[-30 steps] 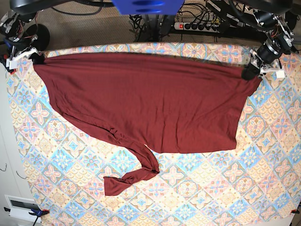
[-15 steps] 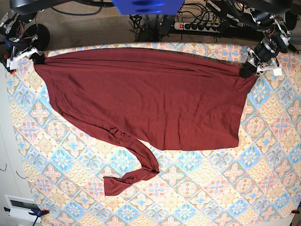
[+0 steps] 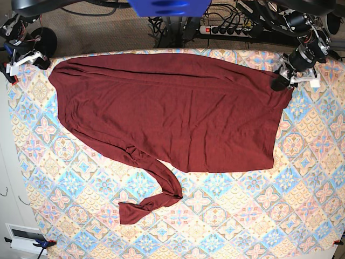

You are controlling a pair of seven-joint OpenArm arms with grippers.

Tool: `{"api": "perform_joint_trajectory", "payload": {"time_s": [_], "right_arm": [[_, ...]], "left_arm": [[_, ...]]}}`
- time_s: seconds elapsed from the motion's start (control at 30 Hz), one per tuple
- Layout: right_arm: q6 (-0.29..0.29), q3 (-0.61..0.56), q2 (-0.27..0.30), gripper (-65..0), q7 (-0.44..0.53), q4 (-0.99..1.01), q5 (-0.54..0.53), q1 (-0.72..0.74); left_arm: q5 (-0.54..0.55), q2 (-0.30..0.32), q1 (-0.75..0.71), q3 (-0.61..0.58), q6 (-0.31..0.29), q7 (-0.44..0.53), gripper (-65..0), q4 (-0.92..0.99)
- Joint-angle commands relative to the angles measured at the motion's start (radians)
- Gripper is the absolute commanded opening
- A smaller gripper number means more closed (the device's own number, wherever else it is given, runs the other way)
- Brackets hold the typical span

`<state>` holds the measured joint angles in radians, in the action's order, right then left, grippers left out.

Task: Layout the t-shirt on the table in an organized manner, then fold the t-shirt properly
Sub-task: 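Drag the held edge with both grippers away from the shirt body, smoothing it, then release the shirt and move both grippers to the shirt's side edges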

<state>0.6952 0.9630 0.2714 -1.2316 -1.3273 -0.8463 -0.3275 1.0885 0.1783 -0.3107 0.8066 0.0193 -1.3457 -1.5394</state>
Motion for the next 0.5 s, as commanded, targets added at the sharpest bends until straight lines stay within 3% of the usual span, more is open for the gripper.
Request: {"api": "perform_joint_trajectory", "payload": {"time_s": [0.0,0.2,0.47], "right_arm": [[0.003,0.007,0.024,-51.2,0.011,-0.018,-0.015,0.001],[0.003,0.007,0.024,-51.2,0.011,-0.018,-0.015,0.006],[0.003,0.007,0.024,-51.2,0.013,-0.018,-0.009,0.008]], "left_arm": [[0.022,0.013,0.000,0.004,-0.006,-0.011,-34.3,-0.020],[0.025,0.045,-0.009,0.012,-0.008,-0.021,-19.3,-0.022],[0.026,0.069,-0.008,0.127,-0.008,-0.024,-17.4,-0.022]]}}
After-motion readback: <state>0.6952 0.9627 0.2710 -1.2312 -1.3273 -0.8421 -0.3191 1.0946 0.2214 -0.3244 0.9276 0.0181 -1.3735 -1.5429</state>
